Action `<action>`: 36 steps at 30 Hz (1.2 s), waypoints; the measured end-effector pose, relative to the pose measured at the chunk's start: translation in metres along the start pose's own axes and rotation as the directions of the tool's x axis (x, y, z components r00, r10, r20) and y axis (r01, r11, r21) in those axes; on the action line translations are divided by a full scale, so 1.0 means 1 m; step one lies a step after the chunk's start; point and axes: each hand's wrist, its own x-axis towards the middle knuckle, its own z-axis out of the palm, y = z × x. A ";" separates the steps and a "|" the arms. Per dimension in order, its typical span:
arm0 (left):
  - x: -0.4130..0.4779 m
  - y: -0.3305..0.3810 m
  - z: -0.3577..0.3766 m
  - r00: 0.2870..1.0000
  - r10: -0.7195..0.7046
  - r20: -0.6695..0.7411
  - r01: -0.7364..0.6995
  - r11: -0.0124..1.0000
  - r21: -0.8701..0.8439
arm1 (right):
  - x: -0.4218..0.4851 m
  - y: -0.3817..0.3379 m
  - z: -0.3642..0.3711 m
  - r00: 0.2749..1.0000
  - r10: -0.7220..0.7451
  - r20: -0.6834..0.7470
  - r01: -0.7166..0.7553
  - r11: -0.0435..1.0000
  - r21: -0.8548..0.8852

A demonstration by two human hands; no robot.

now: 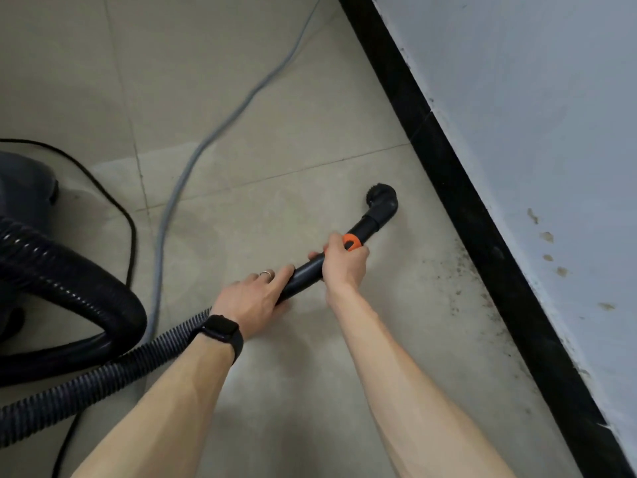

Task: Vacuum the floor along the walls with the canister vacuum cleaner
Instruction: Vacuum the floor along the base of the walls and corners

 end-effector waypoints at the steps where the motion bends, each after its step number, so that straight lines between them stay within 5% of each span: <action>1: -0.007 0.000 0.005 0.997 0.067 -0.025 -0.067 0.998 0.016 | -0.006 0.010 -0.010 0.999 0.008 -0.033 -0.006 0.999 0.048; 5: -0.035 -0.007 0.014 0.973 0.233 0.009 -0.232 0.969 0.085 | -0.036 0.043 -0.032 0.994 0.062 -0.089 -0.049 0.988 0.143; 15: -0.110 -0.022 0.029 0.946 0.314 0.086 -0.323 0.937 0.134 | -0.103 0.093 -0.050 0.978 0.169 -0.118 -0.147 0.973 0.179; 36: -0.042 0.055 0.030 0.966 0.250 0.073 -0.259 0.945 0.197 | -0.036 0.050 -0.088 0.970 0.091 -0.224 -0.061 0.989 0.138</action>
